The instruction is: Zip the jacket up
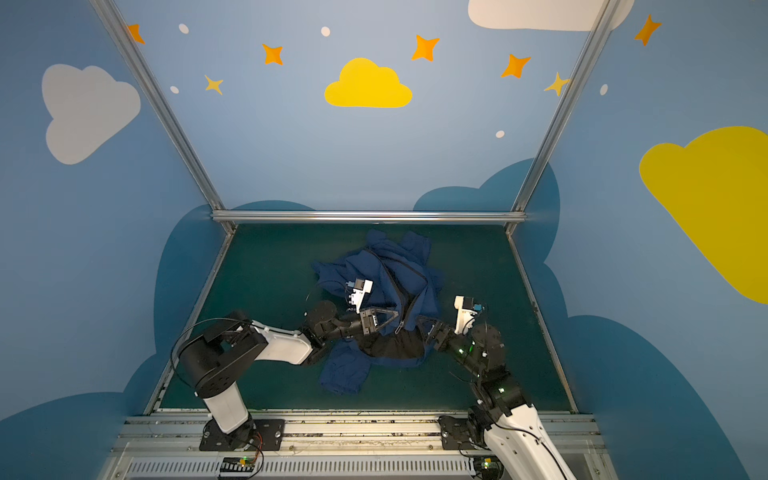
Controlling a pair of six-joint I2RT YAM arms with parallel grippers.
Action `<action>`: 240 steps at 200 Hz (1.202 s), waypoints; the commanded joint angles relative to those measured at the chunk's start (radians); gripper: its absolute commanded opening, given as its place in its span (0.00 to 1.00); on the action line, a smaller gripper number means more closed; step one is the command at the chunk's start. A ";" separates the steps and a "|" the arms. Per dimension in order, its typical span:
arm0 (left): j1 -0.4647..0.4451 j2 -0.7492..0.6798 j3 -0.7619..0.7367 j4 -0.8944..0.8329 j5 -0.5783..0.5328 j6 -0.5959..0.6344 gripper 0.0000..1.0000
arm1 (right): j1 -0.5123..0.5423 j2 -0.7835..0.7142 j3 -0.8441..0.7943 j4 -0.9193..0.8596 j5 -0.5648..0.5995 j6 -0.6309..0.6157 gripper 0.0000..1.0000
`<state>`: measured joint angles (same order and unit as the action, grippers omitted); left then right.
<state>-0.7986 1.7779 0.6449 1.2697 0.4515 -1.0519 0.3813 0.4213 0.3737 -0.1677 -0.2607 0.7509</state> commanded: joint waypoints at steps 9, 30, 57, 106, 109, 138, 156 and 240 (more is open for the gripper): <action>0.004 0.004 -0.011 0.002 0.008 -0.016 0.03 | 0.003 -0.026 0.078 -0.305 0.114 -0.106 0.82; 0.005 0.015 -0.012 0.019 0.010 -0.032 0.03 | 0.016 0.008 0.157 -0.395 0.154 -0.249 0.82; 0.004 0.011 -0.015 0.030 0.004 -0.038 0.03 | 0.053 0.025 0.246 -0.498 0.243 -0.410 0.81; 0.004 0.001 -0.019 0.031 0.000 -0.046 0.03 | 0.225 -0.044 0.260 -0.423 0.296 -0.779 0.74; 0.004 -0.001 -0.020 0.031 0.000 -0.045 0.03 | 0.236 -0.039 0.263 -0.422 0.302 -0.791 0.74; 0.004 -0.006 -0.022 0.031 -0.005 -0.041 0.03 | 0.410 0.094 0.323 -0.412 0.338 -0.952 0.73; 0.006 -0.006 -0.022 0.036 -0.007 -0.044 0.03 | 0.581 0.128 0.305 -0.319 0.483 -1.077 0.75; 0.006 -0.012 -0.022 0.054 -0.014 -0.058 0.03 | 0.877 0.251 0.108 0.101 0.832 -1.490 0.78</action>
<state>-0.7975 1.7859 0.6312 1.2881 0.4477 -1.1076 1.2472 0.6674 0.5179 -0.2470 0.4435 -0.5884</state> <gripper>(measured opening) 0.049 0.783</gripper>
